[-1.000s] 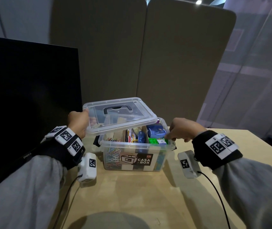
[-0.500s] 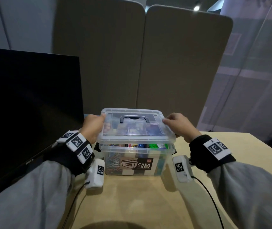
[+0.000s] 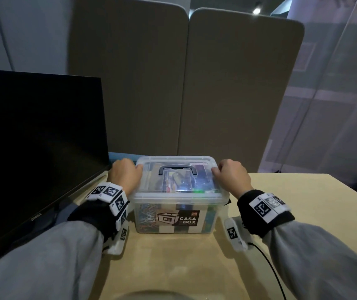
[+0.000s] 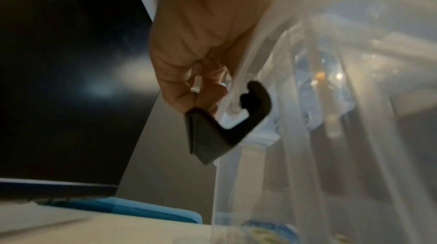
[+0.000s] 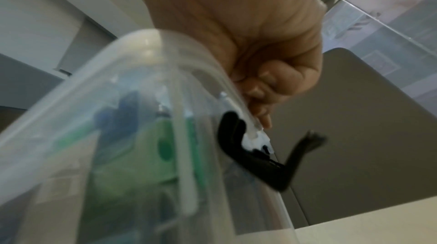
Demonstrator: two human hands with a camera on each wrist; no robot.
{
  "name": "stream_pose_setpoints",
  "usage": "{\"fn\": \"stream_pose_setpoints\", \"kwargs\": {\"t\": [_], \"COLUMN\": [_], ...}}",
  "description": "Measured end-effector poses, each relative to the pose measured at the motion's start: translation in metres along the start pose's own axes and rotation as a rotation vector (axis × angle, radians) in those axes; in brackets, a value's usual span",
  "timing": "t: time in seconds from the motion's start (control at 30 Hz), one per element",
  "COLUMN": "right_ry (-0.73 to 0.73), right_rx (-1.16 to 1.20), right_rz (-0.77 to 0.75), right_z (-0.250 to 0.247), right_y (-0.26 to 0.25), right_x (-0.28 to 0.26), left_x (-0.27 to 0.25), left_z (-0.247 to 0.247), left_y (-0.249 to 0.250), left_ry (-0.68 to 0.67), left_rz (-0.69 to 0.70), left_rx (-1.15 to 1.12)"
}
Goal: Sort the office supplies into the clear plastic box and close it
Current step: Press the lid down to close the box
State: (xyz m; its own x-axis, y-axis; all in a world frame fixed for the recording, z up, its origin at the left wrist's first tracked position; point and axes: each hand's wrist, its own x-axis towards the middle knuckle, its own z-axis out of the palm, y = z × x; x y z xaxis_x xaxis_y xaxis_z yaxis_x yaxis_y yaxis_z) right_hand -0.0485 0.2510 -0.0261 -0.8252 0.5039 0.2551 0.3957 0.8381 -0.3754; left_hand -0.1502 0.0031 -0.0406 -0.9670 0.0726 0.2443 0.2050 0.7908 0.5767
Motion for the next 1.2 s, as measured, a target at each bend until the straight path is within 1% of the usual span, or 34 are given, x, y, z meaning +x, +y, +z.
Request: {"fn": "stream_pose_setpoints", "kwargs": {"t": [0.07,0.2,0.27,0.37,0.5,0.6,0.7,0.87,0.93,1.0,1.03,1.1,1.17,1.2], "right_ry": [0.019,0.001,-0.02,-0.09,-0.23,-0.284,-0.334,-0.417,-0.461,-0.495,-0.5,-0.471,-0.419,-0.387], "right_rx": [-0.026,-0.018,-0.016,0.001,0.16,0.285,0.452,0.606,0.656,0.688,0.701,0.706,0.678,0.668], "right_rz": [-0.004,0.004,0.012,0.033,0.086,0.141,0.237,0.398,0.427,0.435,0.439,0.454,0.44,0.429], "right_z": [0.001,0.0,-0.001,-0.005,-0.012,-0.013,-0.009,-0.009,-0.013,-0.016,-0.017,-0.017,-0.017,-0.018], "right_y": [0.0,-0.001,-0.003,-0.007,-0.006,-0.003,0.004,0.006,0.004,0.004,0.004,0.002,-0.003,-0.006], "right_x": [0.003,0.007,0.01,0.015,0.021,0.02,0.019,0.011,0.007,0.003,0.003,0.004,0.005,0.004], "left_x": [0.002,0.005,0.007,0.008,0.008,0.01,0.014,0.008,0.011,0.013,0.012,0.008,0.002,0.0], "left_z": [0.002,0.001,0.0,0.001,0.0,-0.002,-0.005,-0.001,0.003,0.005,0.005,0.003,-0.001,-0.004], "left_y": [-0.001,-0.003,-0.005,-0.005,0.0,0.002,0.003,-0.003,-0.006,-0.007,-0.006,-0.001,0.008,0.014], "left_ry": [0.002,-0.045,-0.052,-0.059,-0.039,-0.043,-0.077,-0.092,-0.147,-0.22,-0.23,-0.197,-0.149,-0.12], "left_rz": [0.0,-0.001,0.006,0.037,0.074,0.067,0.041,-0.012,-0.062,-0.157,-0.19,-0.14,0.005,0.118], "left_rx": [0.023,0.037,0.065,0.108,0.155,0.162,0.159,0.168,0.071,-0.06,-0.121,-0.121,0.054,0.203]}}
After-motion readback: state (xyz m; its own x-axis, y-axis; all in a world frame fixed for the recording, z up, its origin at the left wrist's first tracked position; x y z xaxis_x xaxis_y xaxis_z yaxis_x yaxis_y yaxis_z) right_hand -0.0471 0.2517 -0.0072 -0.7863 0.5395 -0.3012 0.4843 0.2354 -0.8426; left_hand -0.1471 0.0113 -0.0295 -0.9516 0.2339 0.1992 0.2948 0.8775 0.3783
